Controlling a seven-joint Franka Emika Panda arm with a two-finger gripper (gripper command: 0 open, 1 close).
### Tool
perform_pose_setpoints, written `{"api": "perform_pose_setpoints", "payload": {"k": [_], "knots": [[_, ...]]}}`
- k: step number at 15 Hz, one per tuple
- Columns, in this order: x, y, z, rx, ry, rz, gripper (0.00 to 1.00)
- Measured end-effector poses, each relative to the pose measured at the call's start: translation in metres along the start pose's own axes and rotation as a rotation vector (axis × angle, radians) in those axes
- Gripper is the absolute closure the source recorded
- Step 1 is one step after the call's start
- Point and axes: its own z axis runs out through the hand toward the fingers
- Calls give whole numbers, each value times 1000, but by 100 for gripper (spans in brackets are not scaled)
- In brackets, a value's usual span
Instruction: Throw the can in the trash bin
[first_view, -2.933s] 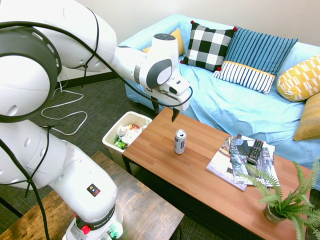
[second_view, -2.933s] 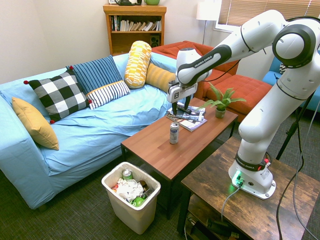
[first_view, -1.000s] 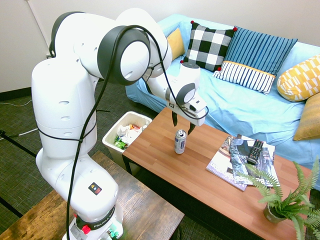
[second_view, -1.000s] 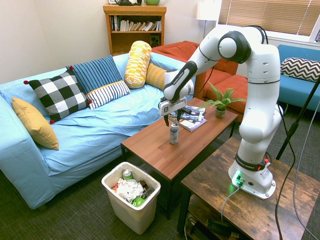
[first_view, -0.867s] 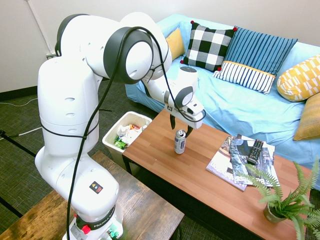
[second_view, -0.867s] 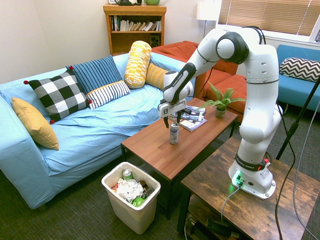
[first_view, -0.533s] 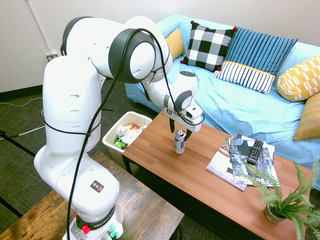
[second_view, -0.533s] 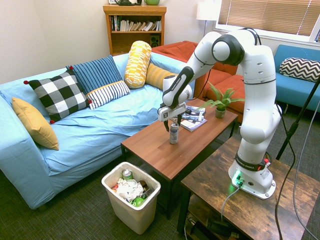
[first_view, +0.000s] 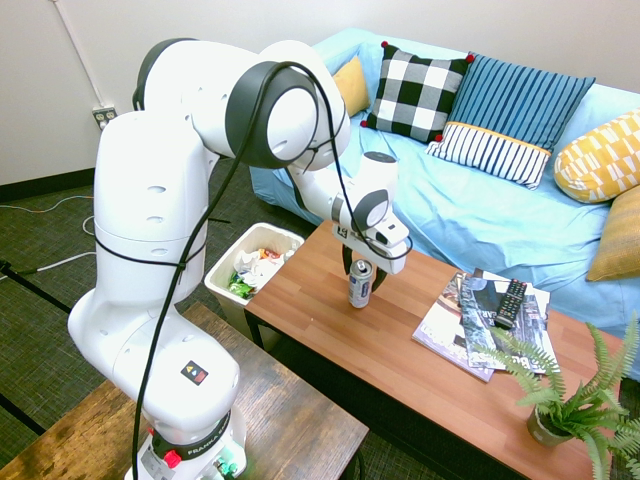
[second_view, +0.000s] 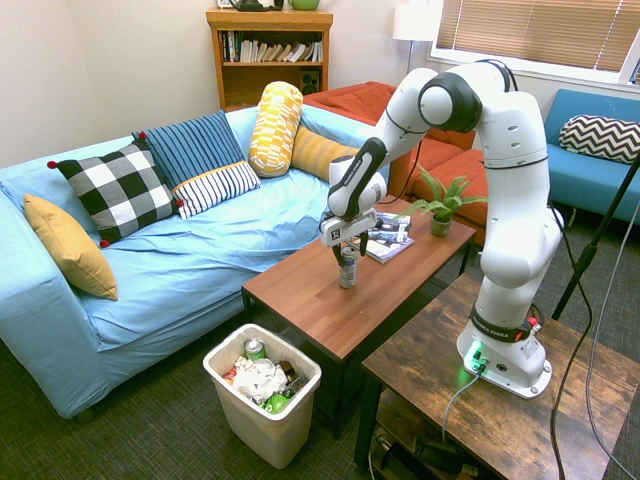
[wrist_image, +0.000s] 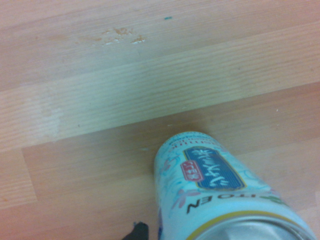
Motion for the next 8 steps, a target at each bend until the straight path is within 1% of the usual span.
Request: {"api": "perform_pose_setpoints", "payload": {"k": [8], "knots": [[0,-1,16,-16,-24,5,100]]}}
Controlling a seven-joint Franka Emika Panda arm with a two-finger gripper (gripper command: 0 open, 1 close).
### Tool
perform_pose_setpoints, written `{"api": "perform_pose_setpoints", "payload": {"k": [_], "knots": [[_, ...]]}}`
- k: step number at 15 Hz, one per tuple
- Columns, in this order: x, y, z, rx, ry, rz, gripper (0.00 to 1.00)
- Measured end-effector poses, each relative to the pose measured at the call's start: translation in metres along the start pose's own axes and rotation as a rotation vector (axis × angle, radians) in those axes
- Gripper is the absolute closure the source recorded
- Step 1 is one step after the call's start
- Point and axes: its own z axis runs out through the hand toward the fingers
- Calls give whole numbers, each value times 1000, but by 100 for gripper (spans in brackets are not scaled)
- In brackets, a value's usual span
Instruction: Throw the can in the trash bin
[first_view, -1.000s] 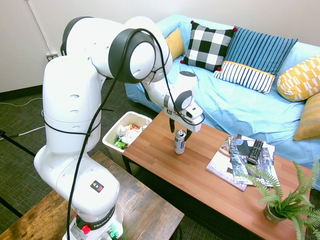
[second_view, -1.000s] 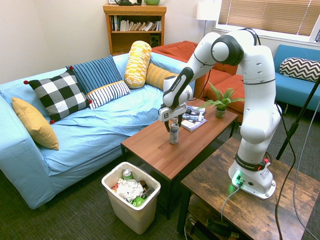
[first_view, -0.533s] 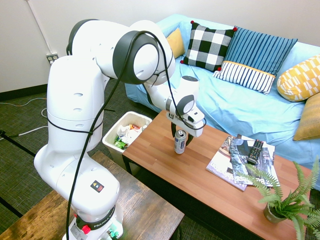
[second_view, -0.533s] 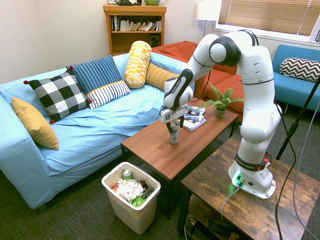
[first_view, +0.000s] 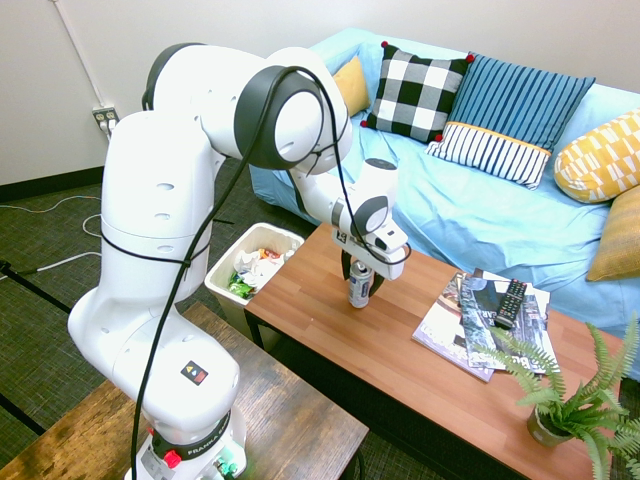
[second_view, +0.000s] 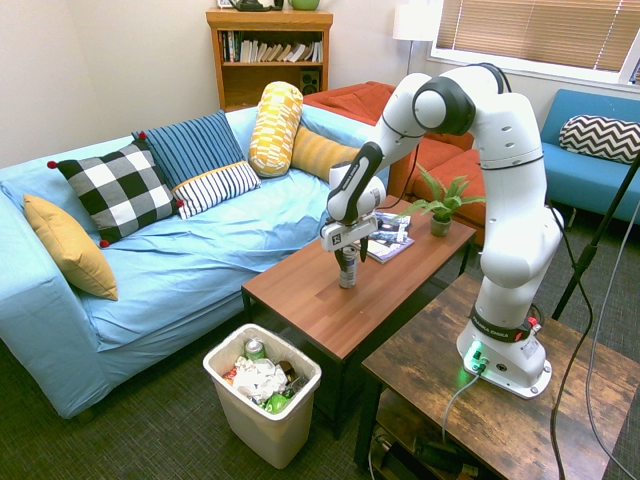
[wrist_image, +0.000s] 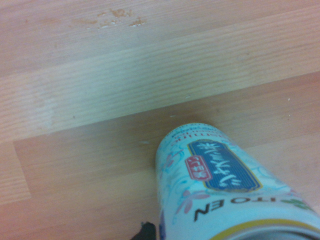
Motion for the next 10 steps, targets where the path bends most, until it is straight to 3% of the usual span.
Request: {"api": "perform_pose_setpoints", "payload": {"k": [6,10], "knots": [[-4,-10,-13,13,19,-20,100],[-40,-50,-78,28,93,-67,100]]}}
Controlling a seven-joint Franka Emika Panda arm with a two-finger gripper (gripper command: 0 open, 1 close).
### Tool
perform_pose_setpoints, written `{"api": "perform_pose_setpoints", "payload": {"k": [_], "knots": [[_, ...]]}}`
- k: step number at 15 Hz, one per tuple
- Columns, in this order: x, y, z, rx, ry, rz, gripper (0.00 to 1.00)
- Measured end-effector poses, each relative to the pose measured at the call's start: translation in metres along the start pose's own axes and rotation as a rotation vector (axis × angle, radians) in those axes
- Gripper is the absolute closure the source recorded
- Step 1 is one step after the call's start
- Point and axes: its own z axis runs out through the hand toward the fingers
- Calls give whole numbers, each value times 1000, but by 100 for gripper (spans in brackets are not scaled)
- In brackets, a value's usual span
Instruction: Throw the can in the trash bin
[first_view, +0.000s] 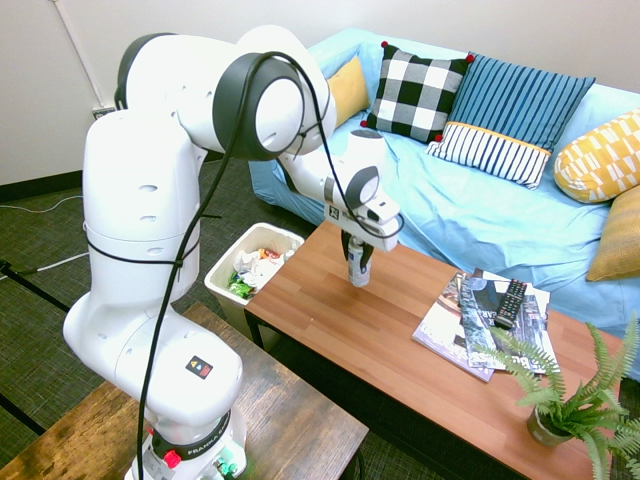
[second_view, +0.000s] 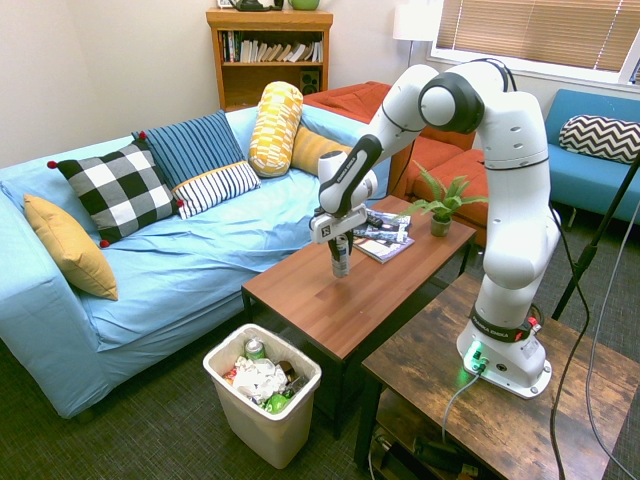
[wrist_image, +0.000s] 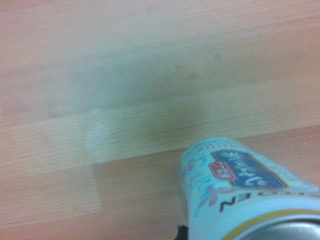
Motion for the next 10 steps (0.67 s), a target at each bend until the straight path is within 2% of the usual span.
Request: {"api": "perform_pose_setpoints", "payload": {"k": [4,10], "knots": [[-62,-68,-69,20,60,-64,100],[-164,-149,-95,44,103,-175,100]]}}
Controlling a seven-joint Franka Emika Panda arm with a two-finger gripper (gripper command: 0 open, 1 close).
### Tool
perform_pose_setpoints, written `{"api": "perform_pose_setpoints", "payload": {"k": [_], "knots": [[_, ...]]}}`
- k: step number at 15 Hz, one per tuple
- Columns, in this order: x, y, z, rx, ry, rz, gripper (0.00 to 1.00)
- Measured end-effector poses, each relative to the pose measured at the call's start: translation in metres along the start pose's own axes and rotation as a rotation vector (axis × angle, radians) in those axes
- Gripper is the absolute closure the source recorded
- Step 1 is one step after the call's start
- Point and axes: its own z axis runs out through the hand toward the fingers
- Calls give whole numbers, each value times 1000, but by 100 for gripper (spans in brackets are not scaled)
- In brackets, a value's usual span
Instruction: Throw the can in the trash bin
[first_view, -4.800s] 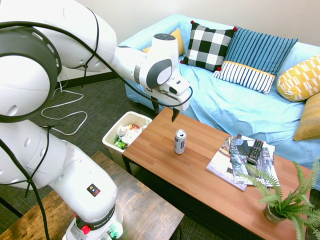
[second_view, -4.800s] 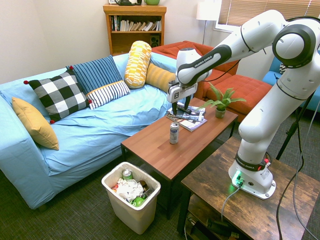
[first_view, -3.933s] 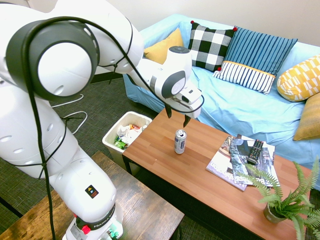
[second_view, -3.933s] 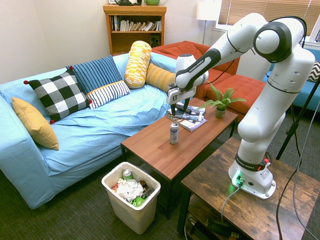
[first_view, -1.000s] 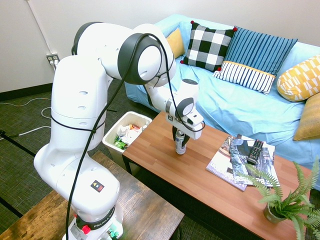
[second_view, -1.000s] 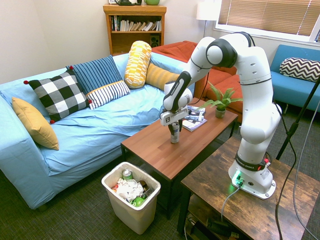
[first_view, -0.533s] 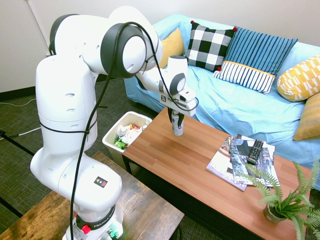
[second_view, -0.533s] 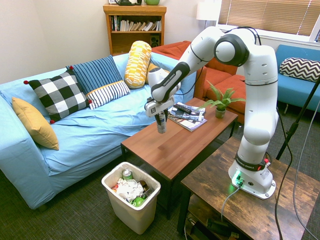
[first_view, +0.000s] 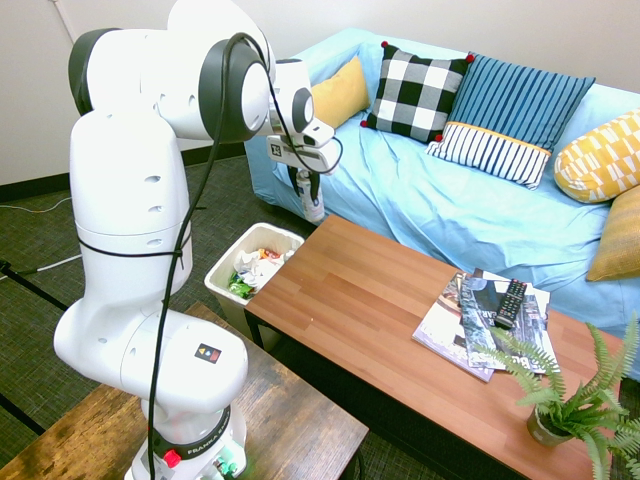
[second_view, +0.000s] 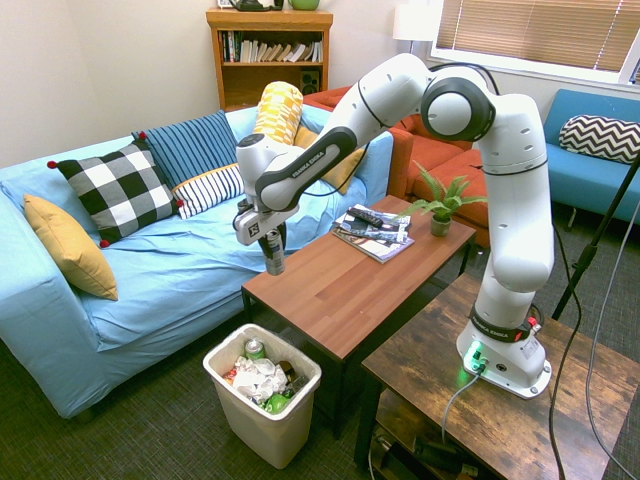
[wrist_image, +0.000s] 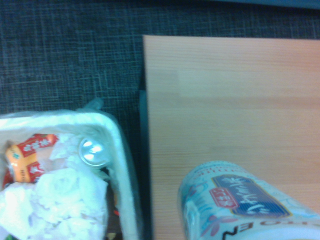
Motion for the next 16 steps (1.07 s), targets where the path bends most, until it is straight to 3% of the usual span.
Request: {"api": "perform_pose_setpoints", "payload": {"k": [5,13,14,16], "knots": [[-74,-56,3,-21,38,-84,100],[-143,-107,91,-129,92,-162,100],[-149,-109,100,-140,97,-164,0],[-153,-112,109,-156,109,-162,0]]}}
